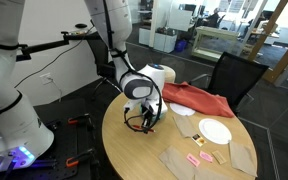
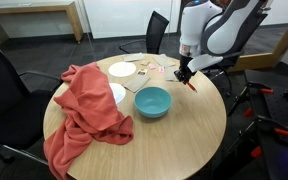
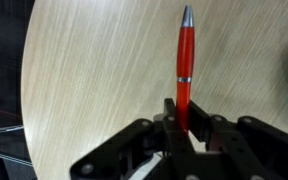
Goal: Take the red pen out of the blue bowl
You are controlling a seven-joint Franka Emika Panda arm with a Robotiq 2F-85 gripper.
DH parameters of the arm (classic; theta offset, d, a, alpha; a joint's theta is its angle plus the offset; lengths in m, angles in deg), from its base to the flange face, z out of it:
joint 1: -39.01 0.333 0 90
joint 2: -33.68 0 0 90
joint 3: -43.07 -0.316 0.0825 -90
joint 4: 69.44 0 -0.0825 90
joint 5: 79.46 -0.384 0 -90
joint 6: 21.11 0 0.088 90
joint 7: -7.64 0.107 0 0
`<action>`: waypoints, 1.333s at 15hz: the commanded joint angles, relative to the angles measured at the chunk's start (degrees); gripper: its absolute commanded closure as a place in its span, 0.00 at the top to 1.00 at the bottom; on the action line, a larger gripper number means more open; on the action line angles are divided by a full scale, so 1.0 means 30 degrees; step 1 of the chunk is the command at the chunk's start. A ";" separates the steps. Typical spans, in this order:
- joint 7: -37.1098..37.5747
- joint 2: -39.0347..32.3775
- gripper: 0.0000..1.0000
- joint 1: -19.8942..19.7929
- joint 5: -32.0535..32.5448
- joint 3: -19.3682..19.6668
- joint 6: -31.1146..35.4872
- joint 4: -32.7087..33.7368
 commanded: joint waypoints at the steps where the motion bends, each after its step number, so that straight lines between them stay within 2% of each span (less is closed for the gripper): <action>1: -0.1313 -0.1786 0.04 -0.0175 -0.1221 -0.0287 0.0386 0.1286; 6: -0.2327 -0.3547 0.04 -0.0051 -0.2464 -0.0368 0.0144 0.2744; 7: -0.2407 -0.3704 0.40 0.0053 -0.2636 -0.0288 0.0130 0.2912; 8: -0.2468 -0.3772 0.41 0.0153 -0.2734 -0.0197 0.0103 0.2991; 9: -0.2458 -0.3791 0.46 0.0236 -0.2753 -0.0112 0.0099 0.3109; 14: -0.2267 -0.1851 0.83 0.1126 -0.2353 0.0526 0.0437 0.2137; 16: -0.3224 -0.0507 0.98 0.0913 -0.2307 0.0072 0.0039 0.1580; 20: -0.3934 0.1873 1.00 0.1541 -0.2013 0.0203 -0.0151 0.0466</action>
